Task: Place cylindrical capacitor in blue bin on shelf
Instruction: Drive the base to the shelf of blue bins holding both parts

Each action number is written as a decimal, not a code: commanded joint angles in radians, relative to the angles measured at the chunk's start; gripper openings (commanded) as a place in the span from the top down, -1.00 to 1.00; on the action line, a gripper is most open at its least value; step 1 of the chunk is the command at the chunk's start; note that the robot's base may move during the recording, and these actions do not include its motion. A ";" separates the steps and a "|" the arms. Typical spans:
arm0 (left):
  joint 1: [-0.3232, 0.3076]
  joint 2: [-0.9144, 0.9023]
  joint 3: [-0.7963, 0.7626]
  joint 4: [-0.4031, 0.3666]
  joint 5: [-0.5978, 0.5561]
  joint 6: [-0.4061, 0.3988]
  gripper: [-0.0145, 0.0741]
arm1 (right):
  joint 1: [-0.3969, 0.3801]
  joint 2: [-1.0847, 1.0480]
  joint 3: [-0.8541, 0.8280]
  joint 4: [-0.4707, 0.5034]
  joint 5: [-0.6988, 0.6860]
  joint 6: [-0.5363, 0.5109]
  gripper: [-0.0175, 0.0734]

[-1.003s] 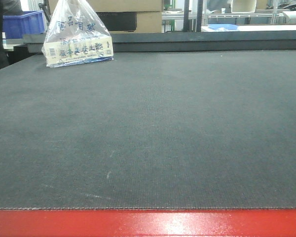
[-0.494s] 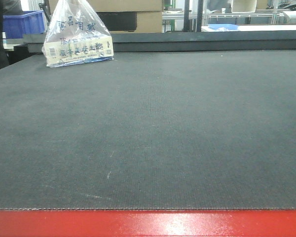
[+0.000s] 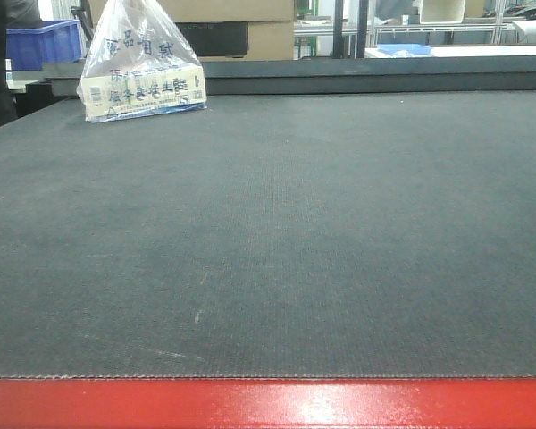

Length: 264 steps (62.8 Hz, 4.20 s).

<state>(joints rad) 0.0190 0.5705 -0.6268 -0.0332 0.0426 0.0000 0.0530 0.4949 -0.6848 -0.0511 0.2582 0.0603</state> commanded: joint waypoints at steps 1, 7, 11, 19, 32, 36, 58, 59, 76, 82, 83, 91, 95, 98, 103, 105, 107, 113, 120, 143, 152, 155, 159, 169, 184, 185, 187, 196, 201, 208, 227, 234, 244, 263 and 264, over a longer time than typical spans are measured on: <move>-0.002 -0.006 -0.002 -0.007 -0.015 0.000 0.92 | 0.001 -0.005 0.000 -0.008 -0.026 -0.002 0.98; -0.002 -0.006 -0.002 -0.007 -0.015 0.000 0.92 | 0.001 -0.005 0.000 -0.008 -0.026 -0.002 0.98; -0.002 -0.006 -0.002 -0.007 -0.015 0.000 0.92 | 0.001 -0.005 0.000 -0.008 -0.026 -0.002 0.98; -0.002 -0.006 -0.002 -0.007 -0.015 0.000 0.92 | 0.001 -0.005 0.000 -0.008 -0.028 -0.002 0.98; -0.002 -0.006 -0.002 -0.007 -0.015 0.000 0.92 | 0.001 -0.005 0.000 -0.008 -0.028 -0.002 0.98; -0.002 -0.006 -0.002 -0.007 -0.015 0.000 0.92 | 0.001 -0.005 0.000 -0.008 -0.028 -0.002 0.98; -0.002 -0.006 -0.002 -0.007 -0.015 0.000 0.92 | 0.001 -0.005 0.000 -0.008 -0.028 -0.002 0.98; -0.002 -0.006 -0.002 -0.007 -0.015 0.000 0.92 | 0.001 -0.005 0.000 -0.008 -0.028 -0.002 0.98; -0.002 -0.006 -0.002 -0.007 -0.015 0.000 0.92 | 0.001 -0.005 0.000 -0.008 -0.028 -0.002 0.98; -0.002 -0.006 -0.002 -0.007 -0.015 0.000 0.92 | 0.001 -0.005 0.000 -0.008 -0.028 -0.002 0.98; -0.002 -0.006 -0.002 -0.007 -0.015 0.000 0.92 | 0.001 -0.005 0.000 -0.008 -0.028 -0.002 0.98; -0.002 -0.006 -0.002 -0.007 -0.015 0.000 0.92 | 0.001 -0.005 0.000 -0.008 -0.028 -0.002 0.98; -0.002 -0.006 -0.002 -0.007 -0.015 0.000 0.92 | 0.001 -0.005 0.000 -0.008 -0.028 -0.002 0.98; -0.002 -0.006 -0.002 -0.007 -0.015 0.000 0.92 | 0.001 -0.005 0.000 -0.008 -0.028 -0.002 0.98; -0.002 -0.006 -0.002 -0.007 -0.015 0.000 0.92 | 0.001 -0.005 0.000 -0.008 -0.028 -0.002 0.98; -0.002 -0.006 -0.002 -0.007 -0.015 0.000 0.92 | 0.001 -0.005 0.000 -0.008 -0.028 -0.002 0.98; -0.002 -0.006 -0.002 -0.007 -0.015 0.000 0.92 | 0.001 -0.005 0.000 -0.008 -0.028 -0.002 0.98; -0.002 -0.006 -0.002 -0.007 -0.015 0.000 0.92 | 0.001 -0.005 0.000 -0.008 -0.028 -0.002 0.98; -0.002 -0.006 -0.002 -0.007 -0.015 0.000 0.92 | 0.001 -0.005 0.000 -0.008 -0.028 -0.002 0.98; -0.002 -0.006 -0.002 -0.007 -0.015 0.000 0.92 | 0.001 -0.005 0.000 -0.008 -0.028 -0.002 0.98; -0.002 -0.006 -0.002 -0.007 -0.015 0.000 0.92 | 0.001 -0.005 0.000 -0.008 -0.028 -0.002 0.98; -0.002 -0.006 -0.002 -0.007 -0.015 0.000 0.92 | 0.001 -0.005 0.000 -0.008 -0.028 -0.002 0.98; -0.002 -0.006 -0.002 -0.007 -0.015 0.000 0.92 | 0.001 -0.005 0.000 -0.008 -0.028 -0.002 0.98; -0.002 -0.006 -0.002 -0.007 -0.015 0.000 0.92 | 0.001 -0.005 0.000 -0.008 -0.028 -0.002 0.98; -0.002 -0.006 -0.002 -0.007 -0.015 0.000 0.92 | 0.001 -0.005 0.000 -0.008 -0.028 -0.002 0.98; -0.002 -0.006 -0.002 -0.007 -0.015 0.000 0.92 | 0.001 -0.005 0.000 -0.008 -0.028 -0.002 0.98; -0.002 -0.006 -0.002 -0.007 -0.015 0.000 0.92 | 0.001 -0.005 0.000 -0.008 -0.028 -0.002 0.98; -0.002 -0.006 -0.002 -0.007 -0.015 0.000 0.92 | 0.001 -0.005 0.000 -0.008 -0.028 -0.002 0.98; -0.002 -0.006 -0.002 -0.007 -0.015 0.000 0.92 | 0.001 -0.005 0.000 -0.008 -0.028 -0.002 0.98; -0.002 -0.006 -0.002 -0.007 -0.015 0.000 0.92 | 0.001 -0.005 0.000 -0.008 -0.030 -0.002 0.98; -0.002 -0.006 -0.002 -0.007 -0.015 0.000 0.92 | 0.001 -0.005 0.000 -0.008 -0.030 -0.002 0.98; -0.002 -0.006 -0.002 -0.007 -0.015 0.000 0.92 | 0.001 -0.005 0.000 -0.008 -0.030 -0.002 0.98; -0.002 -0.006 -0.002 -0.007 -0.015 0.000 0.92 | 0.001 -0.005 0.000 -0.008 -0.030 -0.002 0.98; -0.002 -0.006 -0.002 -0.007 -0.015 0.000 0.92 | 0.001 -0.005 0.000 -0.008 -0.030 -0.002 0.98; -0.002 -0.006 -0.002 -0.007 -0.015 0.000 0.92 | 0.001 -0.005 0.000 -0.008 -0.030 -0.002 0.98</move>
<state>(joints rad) 0.0190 0.5698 -0.6268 -0.0332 0.0443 0.0000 0.0530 0.4949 -0.6848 -0.0511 0.2582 0.0603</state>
